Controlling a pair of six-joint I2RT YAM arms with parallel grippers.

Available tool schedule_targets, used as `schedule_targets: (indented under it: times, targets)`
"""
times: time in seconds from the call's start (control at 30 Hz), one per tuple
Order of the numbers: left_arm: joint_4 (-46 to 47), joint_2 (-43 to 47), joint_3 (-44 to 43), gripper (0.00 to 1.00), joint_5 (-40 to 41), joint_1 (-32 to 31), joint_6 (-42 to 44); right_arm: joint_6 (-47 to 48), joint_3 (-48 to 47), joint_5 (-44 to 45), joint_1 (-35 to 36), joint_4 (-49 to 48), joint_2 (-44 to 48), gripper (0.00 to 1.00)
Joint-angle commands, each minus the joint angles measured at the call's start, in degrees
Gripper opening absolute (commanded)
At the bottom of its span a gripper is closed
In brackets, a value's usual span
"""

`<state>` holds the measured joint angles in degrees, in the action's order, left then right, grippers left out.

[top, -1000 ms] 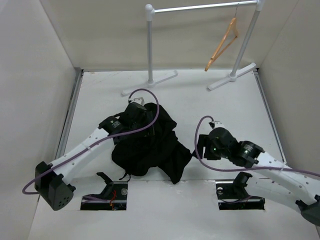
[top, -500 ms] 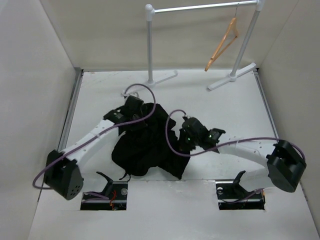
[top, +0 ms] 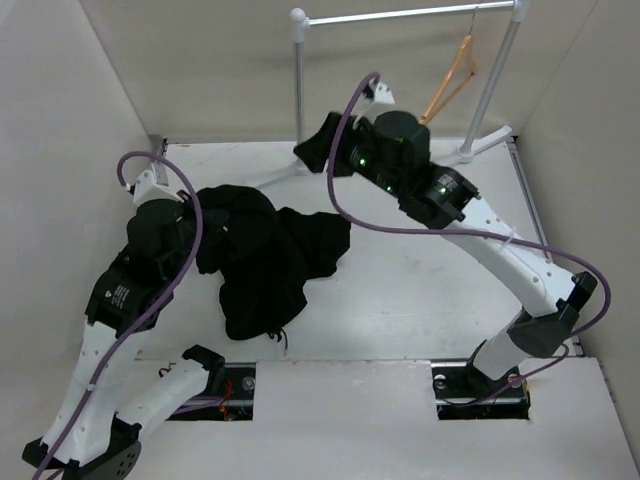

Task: Place the trousers on the hanger
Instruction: Flatten out the trousers at the center of the board.

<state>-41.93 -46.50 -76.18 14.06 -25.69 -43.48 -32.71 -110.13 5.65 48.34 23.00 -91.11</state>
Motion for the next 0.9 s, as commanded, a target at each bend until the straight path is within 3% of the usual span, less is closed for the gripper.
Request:
schedule_targets:
  times: [0.0,0.03,0.1,0.13,0.17,0.23,0.3,0.33,0.37,0.63,0.7,0.77,0.8,0.87]
  targets:
    - [-4.56,-0.97,5.5,0.03,2.63,2.09,-1.95,0.02,11.63,2.26,2.84,7.24,-1.28,0.66]
    - [-4.39,-0.53,6.56,0.03,2.81,2.79,-2.04,-1.03,17.95,2.09,4.6,5.4,0.74,0.57]
    - [-3.6,0.0,9.2,0.03,2.55,5.86,-1.78,-3.92,29.48,1.39,8.29,0.84,4.0,0.24]
    - [-3.33,0.01,9.99,0.03,2.37,7.01,-1.69,-6.03,33.88,0.16,9.96,-0.49,4.79,0.15]
    - [-2.9,-0.08,11.22,0.03,1.76,8.58,-1.6,-7.62,37.67,-1.5,11.28,-2.33,5.24,0.14]
    - [-1.58,-0.34,13.07,0.03,0.62,10.26,-1.6,-10.34,42.78,-3.53,12.61,-5.84,5.15,0.21]
    - [0.18,-0.69,14.91,0.03,-0.7,11.49,-1.95,-11.76,46.91,-3.81,14.19,-11.54,4.45,0.52]
    - [0.79,-0.96,15.44,0.03,-1.05,11.85,-2.04,-11.85,48.67,-3.28,14.63,-15.06,3.67,0.64]
    - [1.23,-1.22,15.88,0.03,-1.14,12.11,-2.04,-12.37,49.73,-3.71,14.72,-17.7,2.01,0.69]
    - [2.99,-2.98,16.07,0.03,-1.41,13.96,-1.43,-16.77,49.13,-9.69,12.35,-28.96,-13.11,0.66]
    - [4.05,-3.68,16.24,0.03,-1.41,14.31,-1.34,-17.04,47.12,-9.52,11.39,-30.73,-16.98,0.53]
    - [5.01,-4.65,15.46,0.03,-1.41,14.75,-1.34,-17.21,45.44,-9.17,9.46,-29.08,-17.53,0.12]
    - [5.28,-5.09,14.49,0.03,-1.41,15.1,-1.34,-17.04,45.87,-7.95,8.58,-27.85,-14.13,0.05]
    - [5.54,-5.62,11.77,0.03,-1.15,16.15,-0.82,-13.98,47.37,-3.21,7.35,-24.43,-3.95,0.04]
